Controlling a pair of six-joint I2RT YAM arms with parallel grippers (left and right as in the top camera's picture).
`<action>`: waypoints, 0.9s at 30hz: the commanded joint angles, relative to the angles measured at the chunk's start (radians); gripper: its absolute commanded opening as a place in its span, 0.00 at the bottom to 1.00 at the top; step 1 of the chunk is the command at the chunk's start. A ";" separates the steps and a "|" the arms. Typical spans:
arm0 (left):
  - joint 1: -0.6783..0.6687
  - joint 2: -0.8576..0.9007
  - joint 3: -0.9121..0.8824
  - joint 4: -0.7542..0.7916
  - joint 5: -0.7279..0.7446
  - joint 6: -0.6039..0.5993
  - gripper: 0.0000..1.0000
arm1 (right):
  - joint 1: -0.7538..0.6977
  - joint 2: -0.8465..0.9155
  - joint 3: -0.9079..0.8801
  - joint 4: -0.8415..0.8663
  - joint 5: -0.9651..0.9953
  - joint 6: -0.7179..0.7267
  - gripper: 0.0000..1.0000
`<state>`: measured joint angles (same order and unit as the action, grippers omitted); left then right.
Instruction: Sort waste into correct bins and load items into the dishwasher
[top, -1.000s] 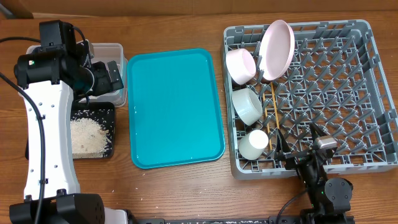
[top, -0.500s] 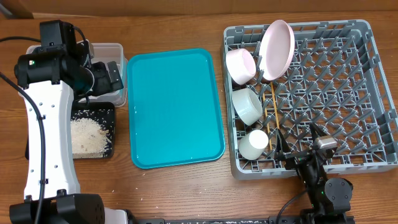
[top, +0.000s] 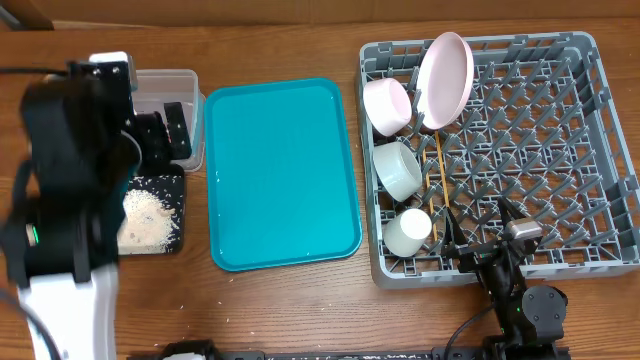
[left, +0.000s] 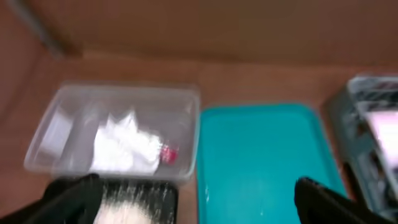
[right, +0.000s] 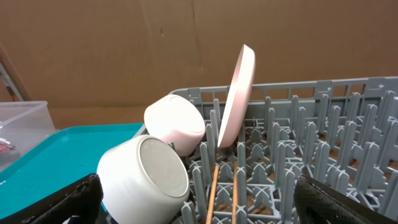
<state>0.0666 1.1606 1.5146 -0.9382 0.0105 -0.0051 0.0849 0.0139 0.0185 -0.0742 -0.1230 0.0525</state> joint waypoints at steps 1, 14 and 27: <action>-0.001 -0.165 -0.248 0.199 0.172 0.098 1.00 | -0.007 -0.011 -0.011 0.004 0.007 0.004 1.00; -0.002 -0.751 -1.004 0.706 0.245 0.002 1.00 | -0.007 -0.011 -0.011 0.004 0.007 0.004 1.00; -0.036 -1.094 -1.397 0.892 0.249 0.063 1.00 | -0.007 -0.011 -0.011 0.004 0.007 0.004 1.00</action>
<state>0.0486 0.1368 0.1894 -0.0700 0.2512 0.0029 0.0849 0.0128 0.0185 -0.0746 -0.1230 0.0521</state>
